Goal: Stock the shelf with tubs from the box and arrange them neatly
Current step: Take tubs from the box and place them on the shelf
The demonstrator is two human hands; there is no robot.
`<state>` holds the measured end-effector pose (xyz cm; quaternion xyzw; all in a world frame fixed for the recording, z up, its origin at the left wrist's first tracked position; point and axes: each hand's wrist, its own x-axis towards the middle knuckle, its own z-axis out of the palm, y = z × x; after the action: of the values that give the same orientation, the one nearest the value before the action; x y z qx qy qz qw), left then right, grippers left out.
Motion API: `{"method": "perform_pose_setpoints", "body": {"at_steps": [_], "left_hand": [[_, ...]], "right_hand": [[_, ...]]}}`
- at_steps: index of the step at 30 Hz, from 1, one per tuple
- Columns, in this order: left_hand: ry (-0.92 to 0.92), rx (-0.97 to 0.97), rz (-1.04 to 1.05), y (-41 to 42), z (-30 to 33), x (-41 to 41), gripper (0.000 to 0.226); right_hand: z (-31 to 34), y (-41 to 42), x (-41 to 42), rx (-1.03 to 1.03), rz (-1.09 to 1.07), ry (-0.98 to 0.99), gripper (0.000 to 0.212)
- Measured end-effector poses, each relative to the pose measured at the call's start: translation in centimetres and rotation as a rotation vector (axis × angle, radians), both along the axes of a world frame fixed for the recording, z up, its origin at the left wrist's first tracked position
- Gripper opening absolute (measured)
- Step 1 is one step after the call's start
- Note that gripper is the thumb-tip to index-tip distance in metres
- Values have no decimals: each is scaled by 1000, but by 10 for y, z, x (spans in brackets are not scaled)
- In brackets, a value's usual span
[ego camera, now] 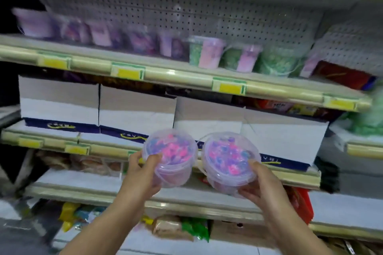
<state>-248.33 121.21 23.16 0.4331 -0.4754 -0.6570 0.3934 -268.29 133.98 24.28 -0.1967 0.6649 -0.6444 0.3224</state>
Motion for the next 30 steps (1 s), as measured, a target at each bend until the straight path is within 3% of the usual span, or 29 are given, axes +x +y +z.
{"method": "perform_pose_setpoints", "body": {"at_steps": [9,17,30], "left_hand": [[47,-79,88,-7,92,25,40],[32,-145,185,-39,144,48,37],[-99,-238,64,-198,218,52,38]], "right_hand": [[98,-27,-7,-138,196,49,31],[147,-80,12,-190,339,91,28],[198,-213,41,-196,241,74,32]]}}
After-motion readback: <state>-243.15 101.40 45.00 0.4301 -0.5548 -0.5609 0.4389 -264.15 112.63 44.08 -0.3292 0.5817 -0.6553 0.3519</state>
